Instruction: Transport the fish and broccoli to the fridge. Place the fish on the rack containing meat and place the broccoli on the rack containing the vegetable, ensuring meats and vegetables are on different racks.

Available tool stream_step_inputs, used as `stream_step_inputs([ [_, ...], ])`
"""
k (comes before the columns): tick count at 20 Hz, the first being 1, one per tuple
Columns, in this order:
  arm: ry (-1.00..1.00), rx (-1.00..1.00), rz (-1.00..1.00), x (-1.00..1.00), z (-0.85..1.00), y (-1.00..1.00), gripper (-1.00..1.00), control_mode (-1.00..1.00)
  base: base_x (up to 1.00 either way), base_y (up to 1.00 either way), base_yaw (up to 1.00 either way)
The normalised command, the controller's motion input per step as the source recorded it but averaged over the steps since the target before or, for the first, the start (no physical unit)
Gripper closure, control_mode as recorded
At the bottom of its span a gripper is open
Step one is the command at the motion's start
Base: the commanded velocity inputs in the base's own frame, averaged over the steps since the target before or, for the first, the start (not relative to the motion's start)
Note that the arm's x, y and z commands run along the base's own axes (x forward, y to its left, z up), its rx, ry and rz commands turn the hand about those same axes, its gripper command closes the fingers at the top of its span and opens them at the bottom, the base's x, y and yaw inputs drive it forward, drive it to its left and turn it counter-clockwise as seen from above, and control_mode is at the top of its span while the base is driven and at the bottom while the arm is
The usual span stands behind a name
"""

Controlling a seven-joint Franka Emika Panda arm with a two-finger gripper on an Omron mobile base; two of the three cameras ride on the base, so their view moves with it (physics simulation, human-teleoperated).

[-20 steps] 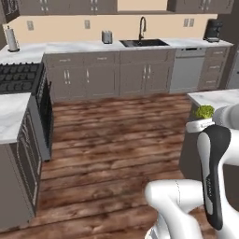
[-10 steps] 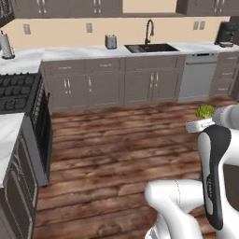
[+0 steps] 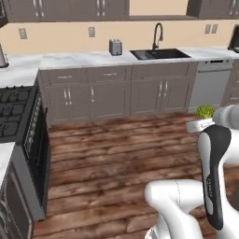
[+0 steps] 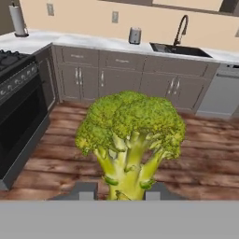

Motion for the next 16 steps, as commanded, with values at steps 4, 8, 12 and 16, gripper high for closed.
stream_step_inputs([
  [4, 0.00, 0.00, 0.00, 0.00, 0.00, 0.00, 1.00, 1.00, 1.00, -0.03, 0.00],
  [8, 0.00, 0.00, 0.00, 0.00, 0.00, 0.00, 1.00, 1.00, 1.00, -0.31, 0.00],
  [12, 0.00, 0.00, 0.00, 0.00, 0.00, 0.00, 1.00, 1.00, 1.00, -0.29, 0.00],
  [16, 0.00, 0.00, 0.00, 0.00, 0.00, 0.00, 1.00, 1.00, 1.00, -0.35, 0.00],
])
